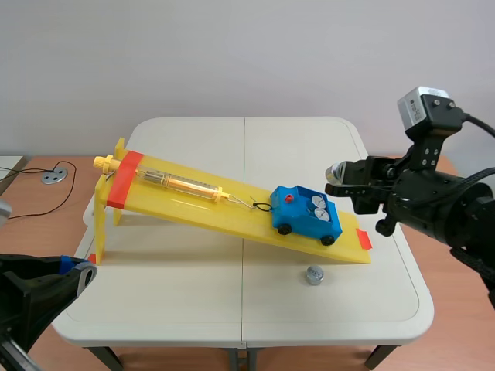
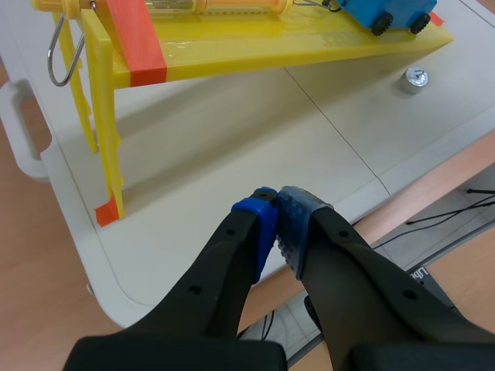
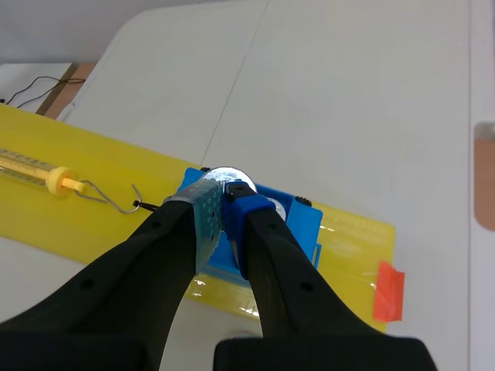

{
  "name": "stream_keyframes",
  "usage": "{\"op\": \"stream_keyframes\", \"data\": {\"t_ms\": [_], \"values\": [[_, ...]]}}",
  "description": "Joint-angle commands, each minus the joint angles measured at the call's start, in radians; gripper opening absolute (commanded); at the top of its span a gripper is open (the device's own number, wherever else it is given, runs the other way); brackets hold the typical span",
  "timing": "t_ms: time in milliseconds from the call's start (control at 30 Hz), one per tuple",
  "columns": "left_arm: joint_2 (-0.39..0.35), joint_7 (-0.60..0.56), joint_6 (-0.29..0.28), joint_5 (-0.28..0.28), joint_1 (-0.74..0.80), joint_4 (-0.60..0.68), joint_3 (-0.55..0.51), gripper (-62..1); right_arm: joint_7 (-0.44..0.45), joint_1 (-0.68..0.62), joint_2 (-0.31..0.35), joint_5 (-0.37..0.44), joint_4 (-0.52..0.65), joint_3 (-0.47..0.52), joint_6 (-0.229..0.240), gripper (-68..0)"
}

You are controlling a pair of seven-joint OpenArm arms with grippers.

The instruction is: Place the four metal weights on the blue cart on the ramp.

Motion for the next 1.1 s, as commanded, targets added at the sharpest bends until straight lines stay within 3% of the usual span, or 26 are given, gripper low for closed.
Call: {"op": "stream_keyframes", "data": {"t_ms": [0, 333, 400, 833, 1067], "values": [[0.018, -0.091, -0.032, -0.059, -0.008, 0.072, -0.016, -58.1, 0.121, 0.106, 0.002, 0.111, 0.035, -0.010, 0.022, -66.9], [0.018, -0.089, -0.032, -0.059, -0.008, 0.072, -0.016, -58.1, 0.109, 0.232, -0.048, 0.137, -0.164, -0.012, 0.037, -66.9], [0.019, -0.089, -0.032, -0.059, -0.008, 0.072, -0.016, -58.1, 0.106, 0.249, -0.052, 0.138, -0.188, -0.013, 0.058, -66.9], [0.019, -0.089, -0.032, -0.059, -0.008, 0.072, -0.016, -58.1, 0.100, 0.277, -0.052, 0.155, -0.217, -0.019, 0.055, -66.9], [0.019, -0.089, -0.032, -0.059, -0.008, 0.072, -0.016, -58.1, 0.099, 0.306, -0.058, 0.158, -0.288, -0.019, 0.060, -66.9]]}}
